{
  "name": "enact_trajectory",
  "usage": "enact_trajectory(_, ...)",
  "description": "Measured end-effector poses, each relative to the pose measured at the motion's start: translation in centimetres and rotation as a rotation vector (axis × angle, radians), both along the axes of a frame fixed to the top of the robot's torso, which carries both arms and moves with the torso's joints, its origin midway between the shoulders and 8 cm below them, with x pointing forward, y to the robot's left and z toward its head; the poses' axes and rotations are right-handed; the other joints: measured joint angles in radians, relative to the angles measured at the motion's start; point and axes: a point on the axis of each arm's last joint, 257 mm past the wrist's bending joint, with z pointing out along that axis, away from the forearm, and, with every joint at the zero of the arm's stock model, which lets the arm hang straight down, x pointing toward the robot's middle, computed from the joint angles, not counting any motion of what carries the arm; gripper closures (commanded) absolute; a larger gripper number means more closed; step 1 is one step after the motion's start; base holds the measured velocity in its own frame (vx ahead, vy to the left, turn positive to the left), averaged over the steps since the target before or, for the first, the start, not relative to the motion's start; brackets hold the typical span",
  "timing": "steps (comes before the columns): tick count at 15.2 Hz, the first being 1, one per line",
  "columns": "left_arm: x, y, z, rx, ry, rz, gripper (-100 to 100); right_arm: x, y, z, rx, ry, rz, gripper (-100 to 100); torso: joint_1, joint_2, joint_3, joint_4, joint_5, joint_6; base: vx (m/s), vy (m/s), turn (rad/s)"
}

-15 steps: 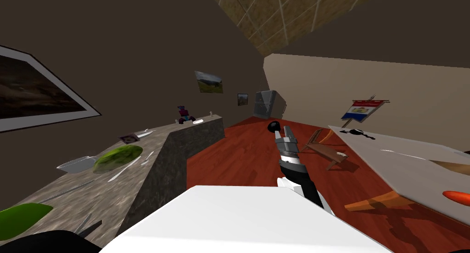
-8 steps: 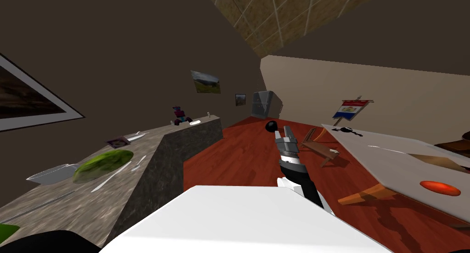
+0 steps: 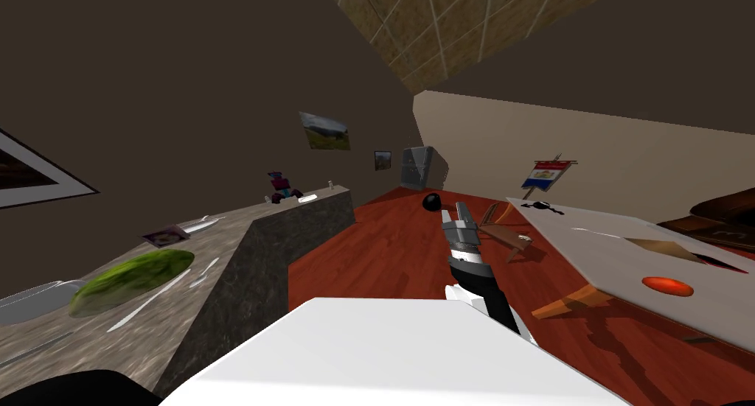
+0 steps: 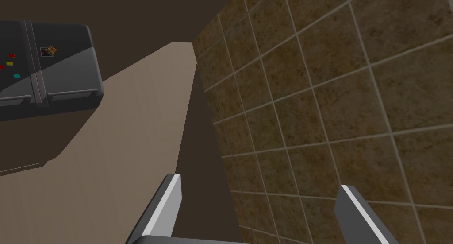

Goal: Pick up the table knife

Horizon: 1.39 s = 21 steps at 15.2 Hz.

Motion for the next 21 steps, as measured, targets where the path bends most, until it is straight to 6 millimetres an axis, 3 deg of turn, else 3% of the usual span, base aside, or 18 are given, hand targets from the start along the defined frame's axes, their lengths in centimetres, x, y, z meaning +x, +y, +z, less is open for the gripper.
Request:
enact_trajectory(3, -1.0, 0.3, -0.1, 0.009, 0.016, 0.017, -100, 0.0, 0.0, 0.0, 0.000, 0.000, 0.000, 0, 0.001, 0.002, 0.001, 0.000, 0.000, 0.001, 0.002, 0.000, 0.006)
enact_trajectory(4, -1.0, 0.3, -0.1, 0.008, 0.016, 0.016, 100, 0.0, 0.0, 0.0, 0.000, 0.000, 0.000, 0, 0.001, 0.002, 0.001, 0.000, 0.001, 0.001, 0.000, 0.000, 0.000)
enact_trajectory(9, -1.3, 0.4, 0.1, 0.014, 0.025, 0.018, 100, 0.0, 0.0, 0.0, 0.000, 0.000, 0.000, 0, 0.003, 0.003, 0.003, 0.002, 0.003, 0.002, -0.007, 0.005, 0.046)
enact_trajectory(13, 2.8, 0.9, 0.1, 0.011, 0.014, -0.024, 100, 0.0, 0.0, 0.0, 0.000, 0.000, 0.000, 0, 0.005, 0.007, 0.005, 0.003, 0.004, 0.002, -0.051, 0.020, 0.140)
enact_trajectory(15, 6.1, 1.0, -0.2, 0.013, 0.007, -0.060, 100, 0.0, 0.0, 0.0, 0.000, 0.000, 0.000, 0, 0.006, 0.007, 0.005, 0.003, 0.003, 0.001, -0.059, 0.020, 0.176)
enact_trajectory(21, 11.9, 1.3, 0.0, 0.020, 0.009, -0.105, 100, 0.0, 0.0, 0.0, 0.000, 0.000, 0.000, 0, 0.005, 0.006, 0.004, 0.003, 0.004, 0.002, -0.037, 0.015, 0.092)
